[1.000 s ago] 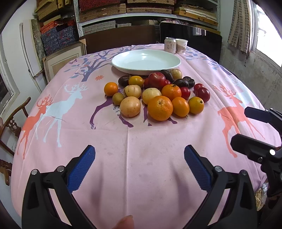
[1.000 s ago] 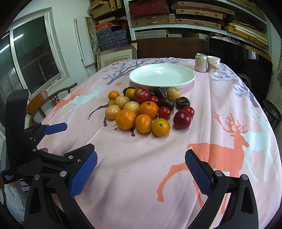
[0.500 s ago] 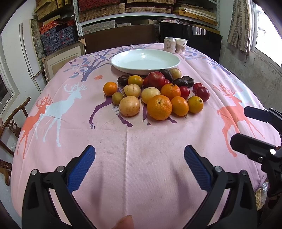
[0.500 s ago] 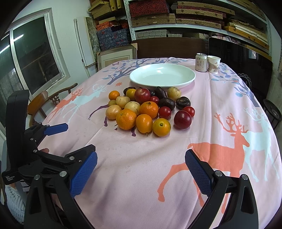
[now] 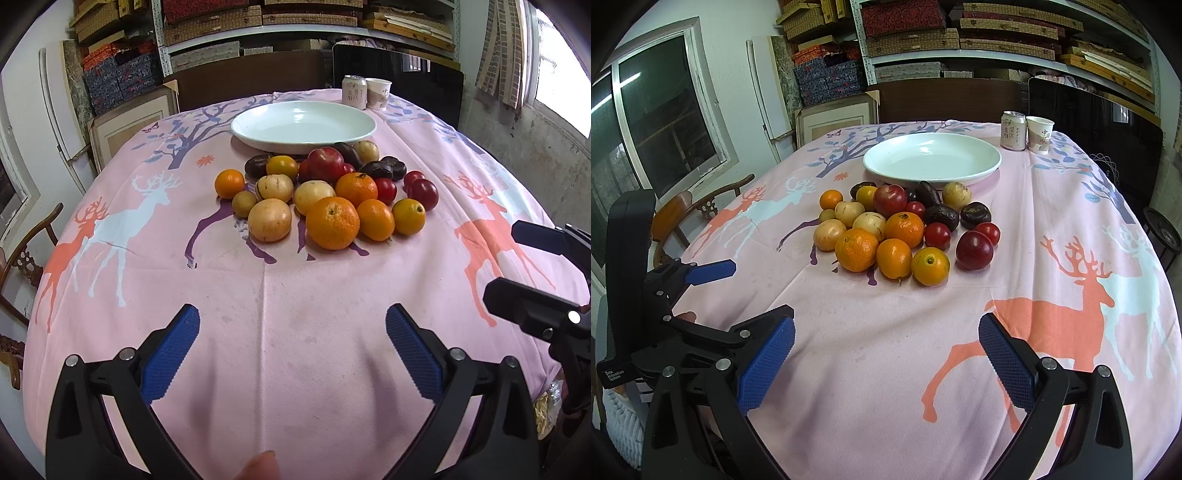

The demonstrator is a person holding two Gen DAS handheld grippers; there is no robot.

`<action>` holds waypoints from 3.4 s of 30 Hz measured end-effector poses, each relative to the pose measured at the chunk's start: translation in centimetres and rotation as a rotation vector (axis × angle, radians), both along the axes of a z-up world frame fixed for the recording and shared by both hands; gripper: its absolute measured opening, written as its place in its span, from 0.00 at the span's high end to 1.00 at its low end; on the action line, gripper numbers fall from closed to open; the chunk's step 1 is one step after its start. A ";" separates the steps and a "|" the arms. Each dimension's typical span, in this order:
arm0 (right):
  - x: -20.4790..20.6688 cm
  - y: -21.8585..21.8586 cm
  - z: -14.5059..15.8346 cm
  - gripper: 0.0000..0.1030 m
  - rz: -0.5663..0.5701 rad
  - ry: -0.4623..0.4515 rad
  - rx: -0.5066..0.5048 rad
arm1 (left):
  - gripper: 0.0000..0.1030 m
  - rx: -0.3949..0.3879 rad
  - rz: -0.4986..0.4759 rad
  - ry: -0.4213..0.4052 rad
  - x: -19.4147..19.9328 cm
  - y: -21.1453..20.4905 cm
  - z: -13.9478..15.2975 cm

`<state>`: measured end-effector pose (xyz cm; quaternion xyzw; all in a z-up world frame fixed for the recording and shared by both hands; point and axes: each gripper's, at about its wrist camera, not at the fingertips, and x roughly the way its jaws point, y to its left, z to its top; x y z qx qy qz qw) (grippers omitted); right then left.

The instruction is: Organize fruits

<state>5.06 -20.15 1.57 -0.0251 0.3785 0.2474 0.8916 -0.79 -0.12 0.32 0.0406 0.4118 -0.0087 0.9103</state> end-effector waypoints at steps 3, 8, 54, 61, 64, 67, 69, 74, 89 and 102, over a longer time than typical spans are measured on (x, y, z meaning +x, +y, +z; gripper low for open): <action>0.0 0.0 0.0 0.03 0.000 0.000 0.000 | 0.04 0.002 -0.001 0.000 0.1 0.0 0.0; 0.0 0.0 0.0 0.03 0.002 0.003 0.000 | 0.04 0.001 -0.002 0.003 0.1 0.0 -0.2; 10.0 -2.7 -6.7 0.03 -0.011 0.153 -0.230 | 0.04 -0.045 0.073 0.180 10.9 5.8 -4.5; 11.1 -2.7 -5.4 0.03 -0.033 0.054 -0.226 | 0.04 -0.021 -0.001 0.183 13.4 5.0 -4.5; 12.0 -1.9 -6.0 0.03 -0.017 0.067 -0.259 | 0.04 -0.036 -0.026 0.186 14.4 5.1 -4.6; 13.2 -2.3 -5.7 0.03 -0.046 0.062 -0.246 | 0.04 -0.037 -0.047 0.156 15.0 5.3 -4.7; 14.4 -2.8 -5.7 0.03 -0.056 0.089 -0.181 | 0.04 -0.032 -0.044 0.143 15.5 5.2 -4.7; 15.0 -1.8 -6.1 0.19 -0.024 0.091 -0.163 | 0.04 -0.039 -0.037 0.131 16.2 5.2 -4.8; 14.4 -2.4 -5.9 0.61 0.021 0.120 -0.017 | 0.45 -0.047 -0.132 0.065 14.6 4.0 -4.1; 13.8 -3.7 -5.4 0.62 -0.013 0.116 0.059 | 0.60 -0.113 -0.143 0.049 12.5 4.3 -3.7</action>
